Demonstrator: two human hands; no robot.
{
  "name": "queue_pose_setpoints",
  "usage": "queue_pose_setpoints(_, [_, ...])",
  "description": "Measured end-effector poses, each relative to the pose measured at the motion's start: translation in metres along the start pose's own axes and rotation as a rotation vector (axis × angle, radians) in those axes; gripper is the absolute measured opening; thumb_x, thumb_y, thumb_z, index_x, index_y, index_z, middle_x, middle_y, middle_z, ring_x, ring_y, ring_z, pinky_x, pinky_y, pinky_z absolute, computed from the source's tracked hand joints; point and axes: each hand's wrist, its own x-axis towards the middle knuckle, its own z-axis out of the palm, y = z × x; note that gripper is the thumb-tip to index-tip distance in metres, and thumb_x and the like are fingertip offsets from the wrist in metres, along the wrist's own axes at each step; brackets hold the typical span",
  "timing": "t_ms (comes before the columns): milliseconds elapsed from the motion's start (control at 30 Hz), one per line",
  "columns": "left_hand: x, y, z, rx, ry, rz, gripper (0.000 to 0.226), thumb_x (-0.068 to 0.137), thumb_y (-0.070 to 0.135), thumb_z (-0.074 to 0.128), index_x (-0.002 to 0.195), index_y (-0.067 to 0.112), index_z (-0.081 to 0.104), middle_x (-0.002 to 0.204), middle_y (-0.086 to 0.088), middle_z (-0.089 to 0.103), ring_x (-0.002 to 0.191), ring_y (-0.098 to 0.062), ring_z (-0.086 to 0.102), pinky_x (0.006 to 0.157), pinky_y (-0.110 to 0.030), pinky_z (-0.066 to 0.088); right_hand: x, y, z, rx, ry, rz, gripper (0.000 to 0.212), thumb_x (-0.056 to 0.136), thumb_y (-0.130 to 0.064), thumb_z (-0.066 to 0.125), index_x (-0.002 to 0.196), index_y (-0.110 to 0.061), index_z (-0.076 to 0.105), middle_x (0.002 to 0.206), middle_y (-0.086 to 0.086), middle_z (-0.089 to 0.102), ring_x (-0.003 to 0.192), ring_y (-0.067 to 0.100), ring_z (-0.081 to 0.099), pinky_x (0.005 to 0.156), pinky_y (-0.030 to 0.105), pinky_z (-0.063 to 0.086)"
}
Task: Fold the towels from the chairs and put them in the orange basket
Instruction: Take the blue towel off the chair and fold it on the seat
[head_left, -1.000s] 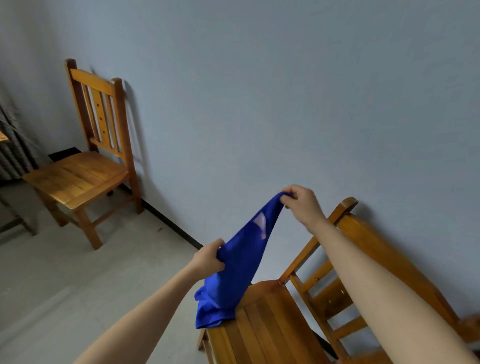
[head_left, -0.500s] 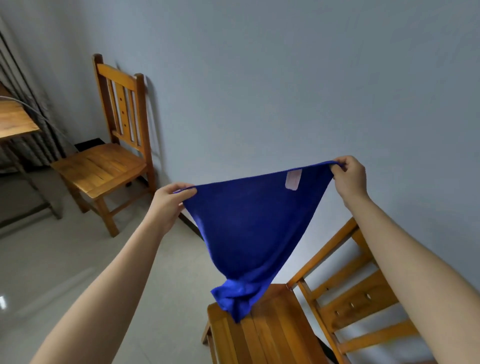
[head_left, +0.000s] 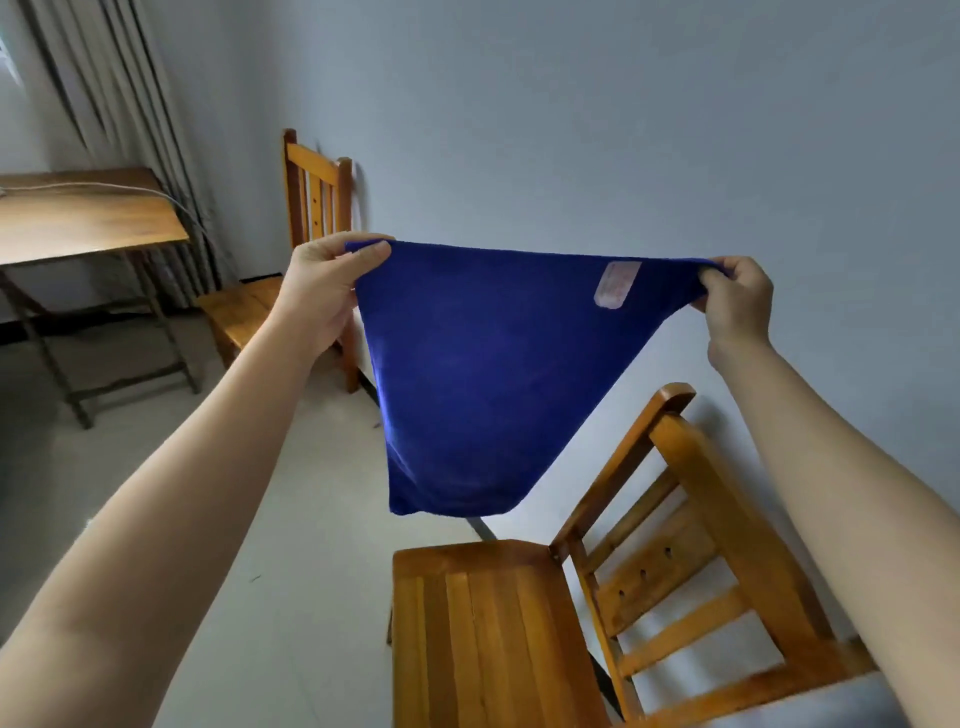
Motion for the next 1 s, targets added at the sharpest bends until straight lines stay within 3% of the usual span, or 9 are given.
queue_pose_setpoints(133, [-0.08, -0.021, 0.009, 0.077, 0.098, -0.078, 0.013, 0.089, 0.006, 0.058, 0.084, 0.013, 0.068, 0.066, 0.004, 0.071, 0.062, -0.008, 0.066, 0.056, -0.019, 0.054, -0.047, 0.021, -0.048, -0.004, -0.121, 0.03, 0.016, 0.091, -0.006, 0.044, 0.103, -0.013, 0.052, 0.1, 0.005, 0.058, 0.091, 0.018, 0.056, 0.075, 0.024, 0.054])
queue_pose_setpoints(267, [-0.152, -0.049, 0.005, 0.116, 0.144, -0.223, 0.011, 0.088, 0.006, 0.058, 0.086, 0.012, 0.067, 0.065, 0.005, 0.07, 0.06, -0.008, 0.063, 0.051, -0.017, 0.051, -0.097, 0.047, -0.08, 0.019, -0.222, 0.15, 0.015, 0.092, -0.007, 0.043, 0.103, -0.011, 0.053, 0.094, 0.004, 0.059, 0.084, 0.015, 0.055, 0.063, 0.019, 0.048])
queue_pose_setpoints(400, [-0.216, -0.09, -0.009, 0.135, 0.194, -0.408, 0.008, 0.089, 0.011, 0.059, 0.09, 0.011, 0.067, 0.082, -0.006, 0.069, 0.075, -0.017, 0.063, 0.059, -0.022, 0.055, -0.157, 0.083, -0.108, -0.08, -0.311, 0.256, 0.011, 0.095, -0.009, 0.04, 0.098, -0.01, 0.051, 0.08, -0.001, 0.054, 0.077, 0.015, 0.051, 0.054, 0.017, 0.041])
queue_pose_setpoints(500, [-0.259, -0.131, -0.018, 0.186, 0.166, -0.635, 0.012, 0.088, 0.013, 0.06, 0.097, 0.006, 0.063, 0.092, -0.013, 0.065, 0.08, -0.023, 0.062, 0.059, -0.025, 0.053, -0.198, 0.131, -0.13, -0.202, -0.352, 0.369, 0.016, 0.095, -0.011, 0.04, 0.1, -0.008, 0.055, 0.086, 0.005, 0.056, 0.087, 0.022, 0.051, 0.061, 0.024, 0.039])
queue_pose_setpoints(600, [-0.297, -0.165, -0.023, 0.186, 0.192, -0.8, 0.01, 0.089, 0.014, 0.059, 0.094, 0.005, 0.061, 0.091, -0.015, 0.064, 0.08, -0.023, 0.06, 0.059, -0.026, 0.052, -0.231, 0.178, -0.14, -0.333, -0.413, 0.511, 0.017, 0.096, -0.013, 0.04, 0.105, -0.008, 0.054, 0.103, 0.011, 0.056, 0.101, 0.027, 0.052, 0.084, 0.036, 0.046])
queue_pose_setpoints(667, [-0.319, -0.184, -0.025, 0.166, 0.216, -0.887, 0.01, 0.091, 0.014, 0.056, 0.093, 0.005, 0.06, 0.092, -0.014, 0.063, 0.081, -0.023, 0.059, 0.061, -0.028, 0.051, -0.246, 0.197, -0.144, -0.404, -0.454, 0.575, 0.019, 0.096, -0.013, 0.04, 0.108, -0.006, 0.054, 0.105, 0.011, 0.055, 0.1, 0.027, 0.052, 0.091, 0.04, 0.045])
queue_pose_setpoints(833, [-0.366, -0.22, -0.03, 0.141, 0.269, -1.044, 0.015, 0.096, 0.011, 0.047, 0.087, 0.006, 0.058, 0.085, -0.01, 0.059, 0.075, -0.021, 0.054, 0.065, -0.029, 0.043, -0.282, 0.239, -0.161, -0.454, -0.541, 0.717, 0.011, 0.096, -0.009, 0.042, 0.098, -0.005, 0.052, 0.108, 0.018, 0.057, 0.097, 0.027, 0.051, 0.082, 0.036, 0.043])
queue_pose_setpoints(1000, [-0.406, -0.24, -0.037, 0.144, 0.242, -1.197, 0.017, 0.098, 0.011, 0.045, 0.09, 0.005, 0.058, 0.088, -0.011, 0.062, 0.075, -0.023, 0.058, 0.061, -0.028, 0.049, -0.309, 0.266, -0.175, -0.509, -0.615, 0.832, 0.014, 0.097, -0.012, 0.041, 0.102, -0.007, 0.053, 0.104, 0.013, 0.057, 0.087, 0.02, 0.053, 0.076, 0.031, 0.043])
